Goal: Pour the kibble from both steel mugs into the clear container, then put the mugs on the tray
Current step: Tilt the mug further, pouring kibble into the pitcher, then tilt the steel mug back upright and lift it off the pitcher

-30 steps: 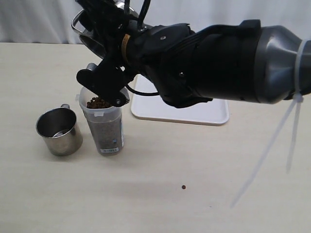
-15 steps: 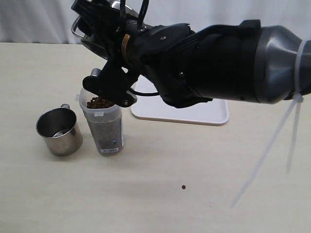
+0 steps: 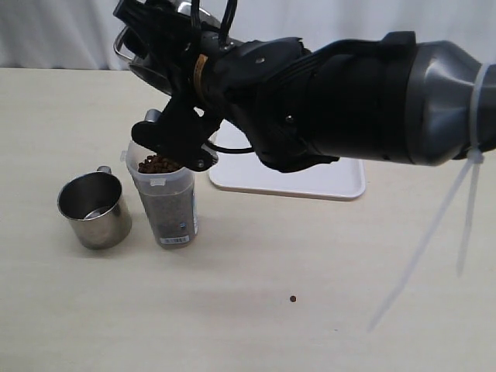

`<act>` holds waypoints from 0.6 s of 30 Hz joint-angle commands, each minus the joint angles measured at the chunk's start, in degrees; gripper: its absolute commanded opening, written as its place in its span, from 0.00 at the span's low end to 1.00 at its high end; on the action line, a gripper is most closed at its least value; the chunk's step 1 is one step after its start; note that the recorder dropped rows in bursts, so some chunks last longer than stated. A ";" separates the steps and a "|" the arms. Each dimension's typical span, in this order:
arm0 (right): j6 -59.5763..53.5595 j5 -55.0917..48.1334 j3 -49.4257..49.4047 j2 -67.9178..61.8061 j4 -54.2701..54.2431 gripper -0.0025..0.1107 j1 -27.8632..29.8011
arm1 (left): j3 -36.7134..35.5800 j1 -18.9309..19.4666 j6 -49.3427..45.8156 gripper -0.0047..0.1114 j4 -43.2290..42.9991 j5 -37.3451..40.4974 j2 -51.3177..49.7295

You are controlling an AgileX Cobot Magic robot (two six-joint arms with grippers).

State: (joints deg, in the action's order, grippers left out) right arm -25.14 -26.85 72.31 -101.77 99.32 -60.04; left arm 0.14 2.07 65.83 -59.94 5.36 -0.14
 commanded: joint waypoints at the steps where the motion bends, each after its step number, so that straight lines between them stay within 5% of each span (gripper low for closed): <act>1: -0.43 -0.63 0.73 0.47 0.62 0.07 -0.11 | -0.14 -0.09 0.45 0.04 -0.03 0.03 0.14; 18: -8.56 -0.69 0.73 0.47 0.62 0.07 -1.41 | -0.14 -0.09 0.45 0.04 -0.03 0.03 0.14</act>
State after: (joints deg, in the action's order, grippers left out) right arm -31.89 -26.79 72.31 -101.77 99.32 -61.31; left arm 0.14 2.07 65.83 -59.94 5.36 -0.14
